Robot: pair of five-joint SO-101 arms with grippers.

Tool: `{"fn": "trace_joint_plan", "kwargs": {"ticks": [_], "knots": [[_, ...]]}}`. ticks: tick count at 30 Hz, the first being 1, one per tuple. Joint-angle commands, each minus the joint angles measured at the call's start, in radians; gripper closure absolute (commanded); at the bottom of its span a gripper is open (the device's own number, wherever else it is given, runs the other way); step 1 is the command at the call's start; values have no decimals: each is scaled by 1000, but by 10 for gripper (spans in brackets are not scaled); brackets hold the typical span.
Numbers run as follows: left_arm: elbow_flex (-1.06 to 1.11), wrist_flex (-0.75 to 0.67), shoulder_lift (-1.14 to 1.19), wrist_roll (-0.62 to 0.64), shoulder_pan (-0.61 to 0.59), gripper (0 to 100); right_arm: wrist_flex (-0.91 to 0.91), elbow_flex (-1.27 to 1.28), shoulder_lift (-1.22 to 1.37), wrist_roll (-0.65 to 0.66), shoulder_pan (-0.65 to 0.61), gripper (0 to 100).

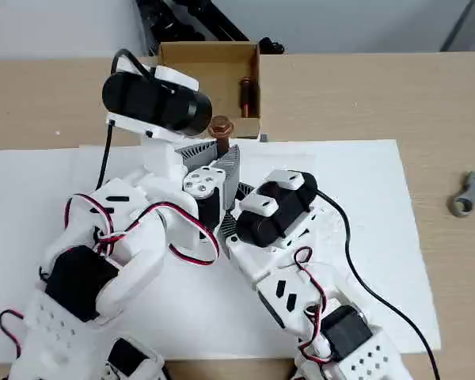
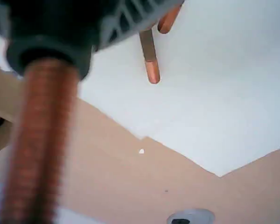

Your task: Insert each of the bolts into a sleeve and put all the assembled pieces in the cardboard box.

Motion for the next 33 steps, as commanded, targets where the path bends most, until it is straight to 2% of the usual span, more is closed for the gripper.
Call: {"fn": "trace_joint_plan", "kwargs": {"ticks": [1,14,21,33], "knots": [[-45,3,2,6,0,994,-21,-8,-21,11,-10,995],[8,3,2,-3,-2,994,-21,-8,-22,11,-10,995],[27,-9,2,-11,-95,994,-21,-8,-22,11,-10,995],[45,-60,3,-11,-92,994,-21,-8,-22,11,-10,995]]}}
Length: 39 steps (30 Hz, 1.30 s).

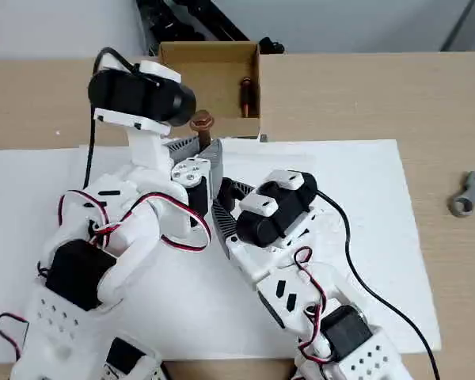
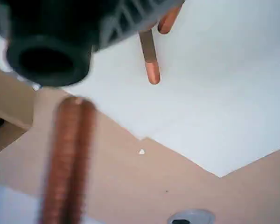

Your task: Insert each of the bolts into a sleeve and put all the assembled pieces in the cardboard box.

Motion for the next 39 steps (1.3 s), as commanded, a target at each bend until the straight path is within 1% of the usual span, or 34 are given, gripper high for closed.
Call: {"fn": "trace_joint_plan", "kwargs": {"ticks": [1,5,10,17,23,28,30,32,34,39], "knots": [[-8,-34,2,-2,0,994,-21,-8,-24,11,-10,995],[-7,-32,2,0,8,994,-21,-8,-24,11,-10,995],[30,-54,2,0,75,994,-21,-8,-24,11,-10,995],[76,-77,2,-3,72,994,-21,-8,-24,11,-8,995],[104,-69,0,-5,21,994,-21,-8,-24,11,-8,995],[194,-49,-8,-2,60,994,-21,-8,-24,9,-8,995],[197,-51,-8,-2,63,992,-21,-8,-24,8,-8,995],[180,-48,-8,-5,58,974,-21,-8,-24,8,-8,995],[168,-44,-8,-5,58,934,-21,-8,-24,8,-8,995],[93,31,-3,-2,57,867,-21,-8,-24,8,-7,995]]}}
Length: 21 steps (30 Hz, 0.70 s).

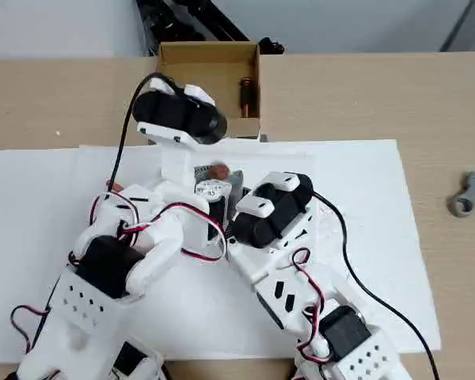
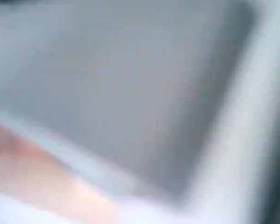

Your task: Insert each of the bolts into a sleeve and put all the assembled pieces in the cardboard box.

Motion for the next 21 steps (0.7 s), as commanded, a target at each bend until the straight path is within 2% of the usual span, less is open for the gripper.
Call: {"fn": "trace_joint_plan", "kwargs": {"ticks": [1,8,15,19,21], "knots": [[-94,51,-3,3,2,855,-21,-20,-24,6,-2,995],[-216,216,-5,0,-11,837,-28,-29,-15,5,10,995],[-387,272,-5,-12,-215,870,-21,-146,47,3,163,996],[-386,267,-2,-157,-298,986,-27,-284,186,2,225,996],[-386,272,-2,-210,-321,992,-28,-353,269,0,243,996]]}}
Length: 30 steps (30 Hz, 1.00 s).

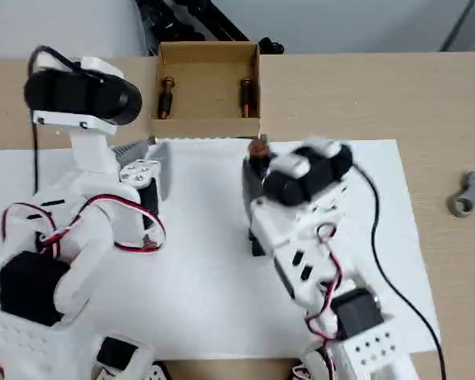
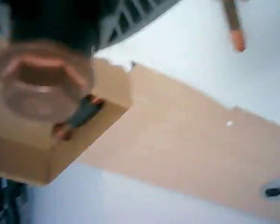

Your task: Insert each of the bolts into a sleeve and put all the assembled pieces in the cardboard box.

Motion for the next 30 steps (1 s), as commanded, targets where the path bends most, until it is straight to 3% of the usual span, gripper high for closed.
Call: {"fn": "trace_joint_plan", "kwargs": {"ticks": [1,11,17,30], "knots": [[-38,8,-3,-71,-48,994,-30,-170,131,0,39,996],[-36,117,-5,-72,-175,995,-266,-396,608,-155,134,995],[-36,212,2,-86,-207,995,-374,-555,845,-160,131,995],[85,226,-6,-133,-295,995,-380,-999,1408,-161,133,995]]}}
